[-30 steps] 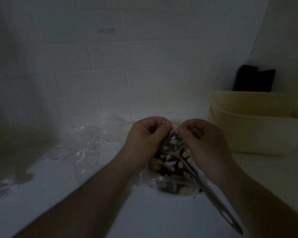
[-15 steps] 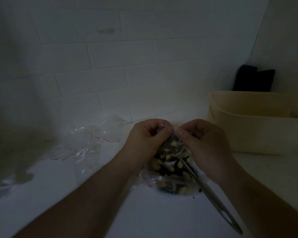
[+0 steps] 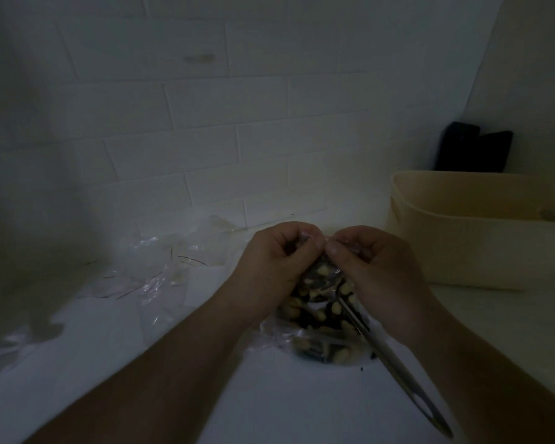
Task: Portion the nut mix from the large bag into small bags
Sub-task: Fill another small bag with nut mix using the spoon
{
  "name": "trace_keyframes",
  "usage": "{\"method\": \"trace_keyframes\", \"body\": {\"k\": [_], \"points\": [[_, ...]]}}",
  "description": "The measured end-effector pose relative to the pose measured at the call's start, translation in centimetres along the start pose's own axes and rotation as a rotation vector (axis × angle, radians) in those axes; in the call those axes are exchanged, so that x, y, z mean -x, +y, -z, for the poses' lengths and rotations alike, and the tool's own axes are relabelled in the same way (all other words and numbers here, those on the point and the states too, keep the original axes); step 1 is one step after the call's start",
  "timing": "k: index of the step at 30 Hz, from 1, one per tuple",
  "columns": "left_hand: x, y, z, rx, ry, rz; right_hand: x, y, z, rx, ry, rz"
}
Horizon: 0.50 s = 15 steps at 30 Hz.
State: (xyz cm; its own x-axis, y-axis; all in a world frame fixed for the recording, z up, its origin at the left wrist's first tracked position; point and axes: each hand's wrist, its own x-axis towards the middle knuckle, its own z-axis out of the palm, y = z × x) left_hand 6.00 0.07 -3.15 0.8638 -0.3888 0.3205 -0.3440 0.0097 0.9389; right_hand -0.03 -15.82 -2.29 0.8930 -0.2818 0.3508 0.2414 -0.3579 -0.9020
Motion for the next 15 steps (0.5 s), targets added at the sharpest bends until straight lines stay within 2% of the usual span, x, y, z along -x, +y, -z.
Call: {"method": "trace_keyframes", "body": {"k": [7,15], "points": [[-0.13,0.59,0.11,0.138,0.097,0.032,-0.26,0.32,0.46,-0.020,0.018,0.015],[-0.48,0.65,0.96,0.145,0.105,0.033,-0.64,0.14,1.07,-0.115,0.124,-0.075]]}}
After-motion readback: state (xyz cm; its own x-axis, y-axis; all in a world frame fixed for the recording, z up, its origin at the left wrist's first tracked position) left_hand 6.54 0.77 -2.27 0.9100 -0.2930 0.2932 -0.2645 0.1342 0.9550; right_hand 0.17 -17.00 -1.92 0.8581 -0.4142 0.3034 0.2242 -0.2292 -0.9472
